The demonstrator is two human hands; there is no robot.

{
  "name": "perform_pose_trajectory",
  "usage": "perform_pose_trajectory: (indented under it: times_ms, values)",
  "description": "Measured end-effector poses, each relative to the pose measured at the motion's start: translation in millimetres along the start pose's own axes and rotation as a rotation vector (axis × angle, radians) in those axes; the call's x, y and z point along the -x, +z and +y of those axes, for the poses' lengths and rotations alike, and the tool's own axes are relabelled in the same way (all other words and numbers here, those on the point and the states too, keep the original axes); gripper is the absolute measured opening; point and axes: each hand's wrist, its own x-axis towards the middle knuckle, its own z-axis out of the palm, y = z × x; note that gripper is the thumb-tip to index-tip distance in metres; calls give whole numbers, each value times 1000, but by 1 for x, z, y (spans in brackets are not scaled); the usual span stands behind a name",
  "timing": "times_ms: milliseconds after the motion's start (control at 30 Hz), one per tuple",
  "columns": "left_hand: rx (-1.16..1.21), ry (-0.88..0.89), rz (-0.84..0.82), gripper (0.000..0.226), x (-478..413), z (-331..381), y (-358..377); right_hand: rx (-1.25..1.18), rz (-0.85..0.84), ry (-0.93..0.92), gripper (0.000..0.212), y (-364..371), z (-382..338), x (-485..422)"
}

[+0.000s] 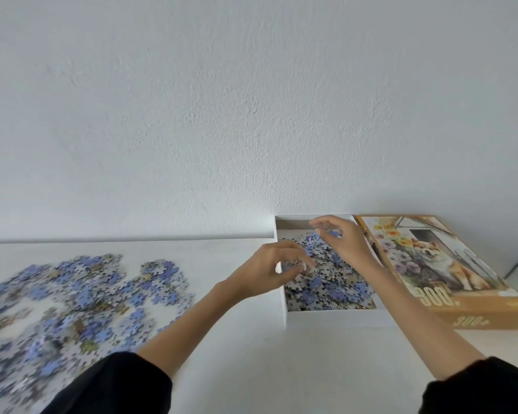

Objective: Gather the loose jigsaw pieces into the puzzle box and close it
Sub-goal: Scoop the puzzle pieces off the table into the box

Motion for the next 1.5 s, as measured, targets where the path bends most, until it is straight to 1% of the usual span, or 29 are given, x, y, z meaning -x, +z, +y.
perform_pose_trajectory:
  times_ms: [167,367,567,833,933,1000,1033,1067,1133,1167,1200,1267,1333,1400,1500]
  values:
    - [-5,-14,47,22,35,7,-39,-46,-40,-37,16,32,-51,-3]
    - [-38,-100,67,19,94,1,-92,-89,-75,-57,16,84,-108,-2]
    - [-76,-211,78,24,167,-19,-152,-129,-123,-53,15,150,-159,16]
    - [-146,-343,58,41,277,-54,-213,-173,-237,-13,18,252,-214,48]
    - [-143,-408,49,49,318,-64,-229,-153,-260,8,21,289,-231,64]
    - [-147,-487,4,64,341,-72,-234,-123,-301,16,30,311,-239,73]
    - [-171,-545,-31,74,352,-76,-236,-88,-344,20,40,322,-243,78]
    - [-214,-608,-71,86,362,-80,-239,-35,-403,26,54,332,-247,82]
    - [-300,-697,-173,106,378,-85,-245,138,-549,50,89,351,-251,86]
    - [-320,-713,-222,113,385,-87,-248,249,-611,57,106,359,-249,86]
    - [-326,-719,-265,115,390,-89,-251,346,-658,55,117,365,-247,87]
    - [-328,-711,-330,117,399,-93,-254,459,-710,42,122,371,-242,87]
    - [-339,-671,-367,119,405,-95,-255,486,-725,28,122,372,-241,86]
    - [-344,-614,-363,121,408,-95,-254,493,-736,15,122,372,-242,86]
    - [-350,-561,-349,124,409,-96,-253,504,-768,-23,117,373,-243,84]
